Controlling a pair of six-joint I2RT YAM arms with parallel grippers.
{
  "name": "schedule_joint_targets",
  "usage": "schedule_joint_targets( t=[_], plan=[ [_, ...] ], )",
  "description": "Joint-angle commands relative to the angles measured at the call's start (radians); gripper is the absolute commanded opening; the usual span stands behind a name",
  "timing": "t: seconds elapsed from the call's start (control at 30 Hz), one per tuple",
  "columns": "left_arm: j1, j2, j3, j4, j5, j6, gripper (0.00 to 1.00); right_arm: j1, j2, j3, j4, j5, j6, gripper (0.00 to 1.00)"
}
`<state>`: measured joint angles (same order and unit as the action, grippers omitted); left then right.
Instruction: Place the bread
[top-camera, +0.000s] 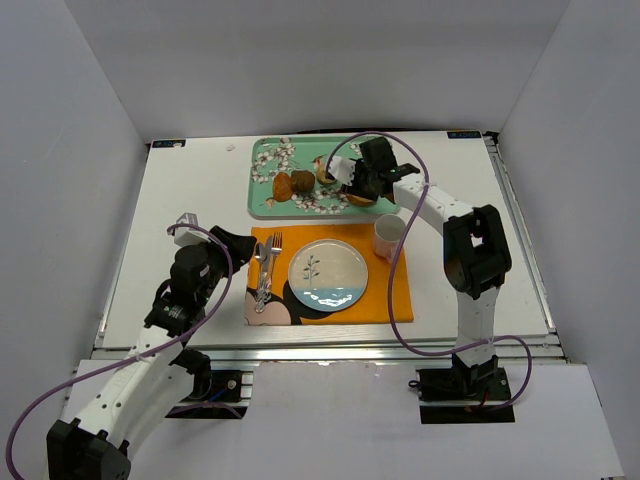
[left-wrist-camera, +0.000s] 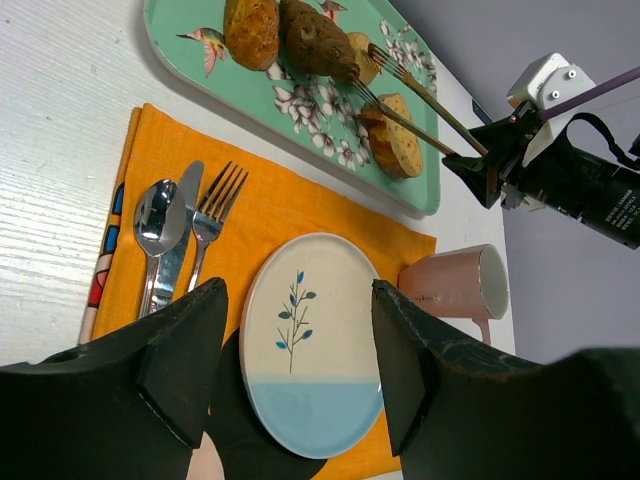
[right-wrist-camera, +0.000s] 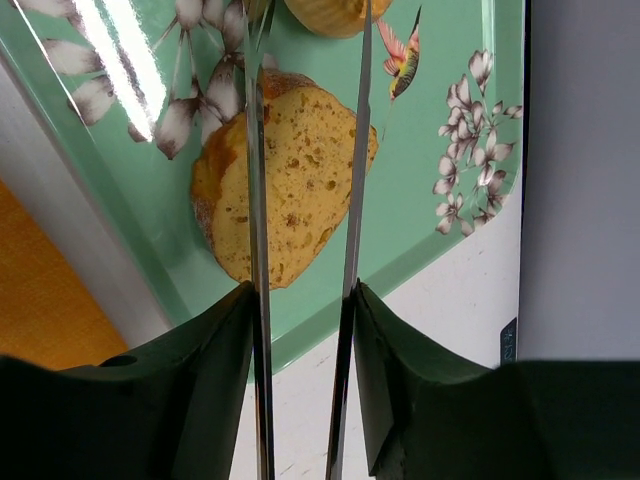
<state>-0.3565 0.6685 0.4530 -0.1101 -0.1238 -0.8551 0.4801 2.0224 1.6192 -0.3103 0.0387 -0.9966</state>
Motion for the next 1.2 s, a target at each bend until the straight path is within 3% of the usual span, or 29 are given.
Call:
schedule_joint_targets(
  t=[0.0, 0.2, 0.33, 0.43, 0.87, 1.0, 1.17],
  plan=[
    [-0.001, -0.006, 0.001, 0.013, 0.0, -0.001, 0.69, 0.005, -0.013, -0.013, 0.054, 0.018, -0.025, 0.47],
    [-0.001, -0.006, 0.003, 0.012, 0.0, -0.001, 0.69, 0.005, -0.025, -0.041, 0.076, 0.021, -0.047, 0.33],
    [-0.001, -0.004, 0.004, 0.016, -0.002, -0.002, 0.69, 0.005, -0.039, -0.044, 0.079, 0.007, -0.037, 0.13],
    [-0.001, 0.003, 0.007, 0.02, 0.001, -0.001, 0.69, 0.006, -0.059, -0.053, 0.089, -0.002, -0.025, 0.06],
    [-0.001, -0.004, 0.01, 0.018, 0.0, 0.002, 0.69, 0.002, -0.264, -0.166, 0.07, -0.029, 0.027, 0.01],
    [-0.001, -0.006, 0.01, 0.021, 0.001, 0.001, 0.69, 0.002, -0.373, -0.193, -0.038, -0.199, 0.038, 0.02],
    [-0.001, -0.012, 0.009, 0.023, -0.004, 0.004, 0.69, 0.009, -0.546, -0.253, -0.302, -0.411, -0.022, 0.02]
  ],
)
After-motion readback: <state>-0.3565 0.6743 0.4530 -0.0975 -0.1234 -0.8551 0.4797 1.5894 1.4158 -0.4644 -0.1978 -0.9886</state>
